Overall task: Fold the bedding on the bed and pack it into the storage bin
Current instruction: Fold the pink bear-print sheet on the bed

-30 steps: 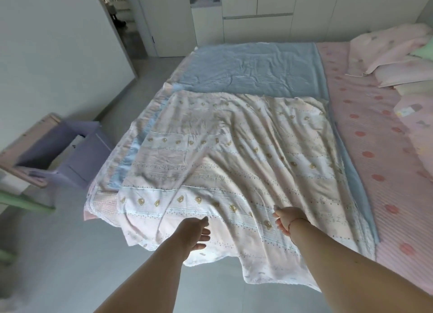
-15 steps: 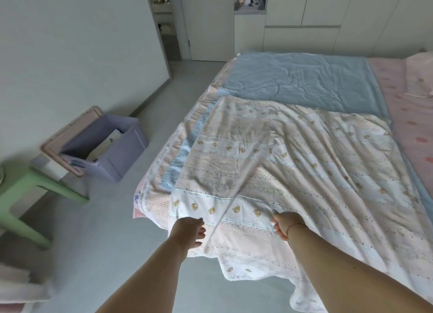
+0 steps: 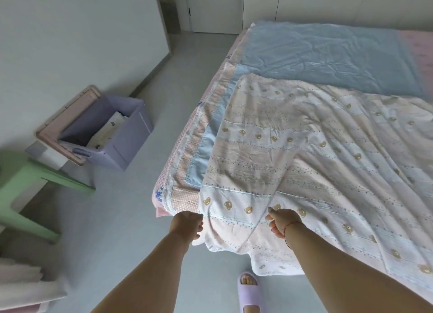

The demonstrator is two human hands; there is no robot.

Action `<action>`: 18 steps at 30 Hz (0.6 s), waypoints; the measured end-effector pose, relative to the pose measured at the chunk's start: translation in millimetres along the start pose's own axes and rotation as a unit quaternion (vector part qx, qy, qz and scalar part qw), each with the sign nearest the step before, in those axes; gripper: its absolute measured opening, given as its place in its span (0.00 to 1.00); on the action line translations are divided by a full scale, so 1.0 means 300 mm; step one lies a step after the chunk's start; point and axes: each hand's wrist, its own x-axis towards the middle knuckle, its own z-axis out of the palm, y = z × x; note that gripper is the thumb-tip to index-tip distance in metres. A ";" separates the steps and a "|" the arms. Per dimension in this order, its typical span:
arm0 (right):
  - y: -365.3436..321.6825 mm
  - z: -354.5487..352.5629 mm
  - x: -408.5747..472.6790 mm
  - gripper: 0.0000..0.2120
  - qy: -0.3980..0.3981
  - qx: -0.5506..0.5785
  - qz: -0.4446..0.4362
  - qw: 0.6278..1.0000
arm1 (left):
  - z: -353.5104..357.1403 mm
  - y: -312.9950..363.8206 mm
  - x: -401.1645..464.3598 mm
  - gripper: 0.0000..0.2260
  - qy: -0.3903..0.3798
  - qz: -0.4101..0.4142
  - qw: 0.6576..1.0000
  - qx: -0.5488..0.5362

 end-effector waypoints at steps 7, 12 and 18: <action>-0.158 0.131 0.171 0.18 -0.006 -0.019 -0.004 1.000 | -0.022 0.039 0.210 0.06 0.004 -0.018 1.000 0.024; -0.254 0.237 0.275 0.14 -0.023 -0.066 -0.023 0.997 | 0.000 0.019 0.372 0.05 -0.001 -0.028 0.997 0.075; -0.282 0.309 0.352 0.12 -0.024 -0.077 -0.004 0.997 | 0.033 -0.009 0.484 0.17 -0.018 -0.026 0.988 0.149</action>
